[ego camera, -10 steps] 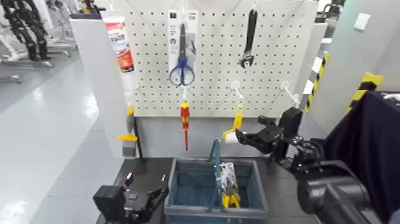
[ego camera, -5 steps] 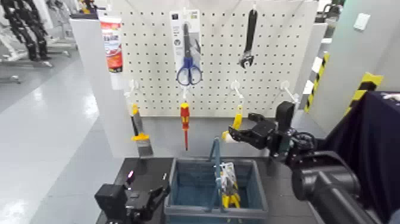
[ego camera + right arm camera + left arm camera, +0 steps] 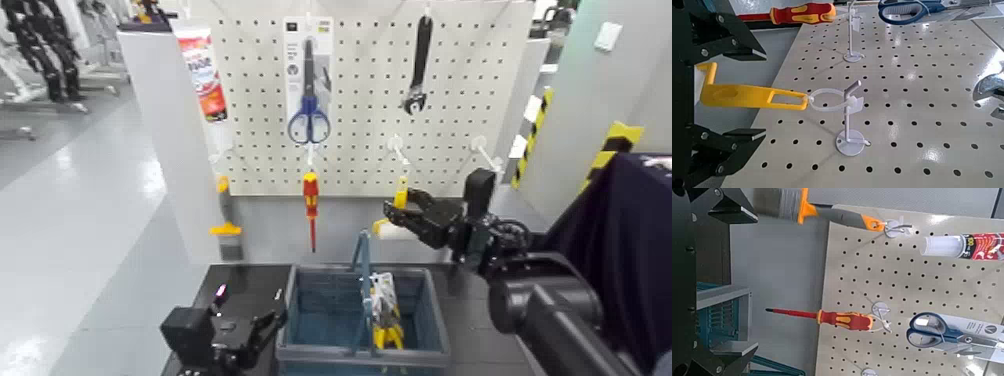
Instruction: Put the yellow roller into the crate.
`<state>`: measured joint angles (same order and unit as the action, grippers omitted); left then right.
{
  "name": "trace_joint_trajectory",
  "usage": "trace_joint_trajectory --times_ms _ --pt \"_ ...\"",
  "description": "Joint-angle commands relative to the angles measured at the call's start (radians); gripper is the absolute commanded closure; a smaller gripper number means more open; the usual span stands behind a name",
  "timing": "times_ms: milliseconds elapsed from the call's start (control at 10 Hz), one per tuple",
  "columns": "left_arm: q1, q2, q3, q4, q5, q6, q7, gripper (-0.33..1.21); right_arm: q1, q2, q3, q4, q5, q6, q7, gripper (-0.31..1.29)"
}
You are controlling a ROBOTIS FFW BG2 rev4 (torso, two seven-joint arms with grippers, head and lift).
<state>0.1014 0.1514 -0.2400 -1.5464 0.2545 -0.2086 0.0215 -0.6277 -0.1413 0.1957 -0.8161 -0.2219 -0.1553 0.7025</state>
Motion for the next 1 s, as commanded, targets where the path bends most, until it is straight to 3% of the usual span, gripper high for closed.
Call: trace_joint_trajectory --times_ms 100,700,1000 --pt "0.001 0.0 0.001 0.002 0.002 -0.003 0.0 0.17 0.002 0.0 0.005 -0.003 -0.002 0.003 0.002 1.26" --pt "0.008 -0.003 0.007 0.002 0.002 -0.005 0.0 0.17 0.019 0.002 -0.009 -0.011 -0.022 -0.018 0.011 1.26" --pt "0.012 -0.007 0.011 0.002 0.002 -0.003 0.002 0.17 0.048 0.002 -0.018 -0.066 -0.034 -0.012 0.012 1.26"
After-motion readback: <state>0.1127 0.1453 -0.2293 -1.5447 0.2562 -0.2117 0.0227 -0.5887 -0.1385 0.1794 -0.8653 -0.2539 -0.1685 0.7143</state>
